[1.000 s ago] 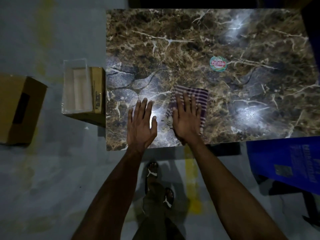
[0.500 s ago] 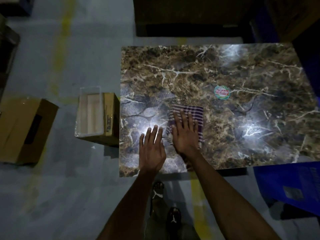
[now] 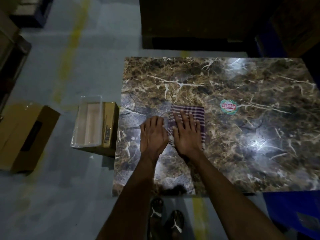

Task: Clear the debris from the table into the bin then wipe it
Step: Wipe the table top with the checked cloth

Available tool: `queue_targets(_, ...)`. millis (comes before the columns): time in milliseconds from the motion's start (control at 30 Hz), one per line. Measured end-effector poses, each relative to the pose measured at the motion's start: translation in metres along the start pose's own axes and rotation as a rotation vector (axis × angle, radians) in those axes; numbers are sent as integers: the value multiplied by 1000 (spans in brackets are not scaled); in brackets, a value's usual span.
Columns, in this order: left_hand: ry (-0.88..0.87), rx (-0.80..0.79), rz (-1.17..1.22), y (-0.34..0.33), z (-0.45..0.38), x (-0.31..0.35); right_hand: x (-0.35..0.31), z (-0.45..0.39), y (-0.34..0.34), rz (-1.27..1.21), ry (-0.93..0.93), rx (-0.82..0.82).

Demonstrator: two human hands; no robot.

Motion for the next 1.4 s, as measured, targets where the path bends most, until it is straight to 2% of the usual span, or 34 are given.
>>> queue_targets(133,29,-15,41,-8,-3,-7,-19,20,-4,19,152,-50)
queue_targets(233,22,-46,61,-15,-5,-8,-4,49,5,45,256,-87)
queue_targets(367,20,-34,79,-15,-5,-9,43,30,21,13,60,-55)
queue_targets(467,23,-2,154,-11,-5,-12,35,-3,21,-4,-13,-12)
queue_targets(567,63,36,297,-3,-5,-18,9,-16,13,-2,39,-27)
queue_targets(733,57,39,270,-1,-5,-15,-3,34,2,38,287,-104)
queue_targets(800,61,38,275,0,-6,-15,19,40,11,45,258,-97)
queue_targets(900,60,48,270,0,-7,-15,47,19,26,20,85,-48)
queue_targets(1000,58,57,252,-1,-7,-14,29,-9,26,4,-15,15)
queue_targets(1133,42,63,207,-1,-7,-14,-12,-17,10,-8,98,-32)
queue_targets(1267,44,31,187,-2,-7,-12,-9,23,7,3,279,-91)
queue_targets(1400,45,24,151,-2,-8,-10,25,19,21,29,184,-83)
Point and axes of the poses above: each hand's wrist, its own z-axis away from the middle knuckle, its own y-axis out of the back of the hand, x = y × z, the point moved 10 cm from there along -z, towards the middle knuckle, and after that the axes turned 5 degrees about -z, right-handed, at the moved point
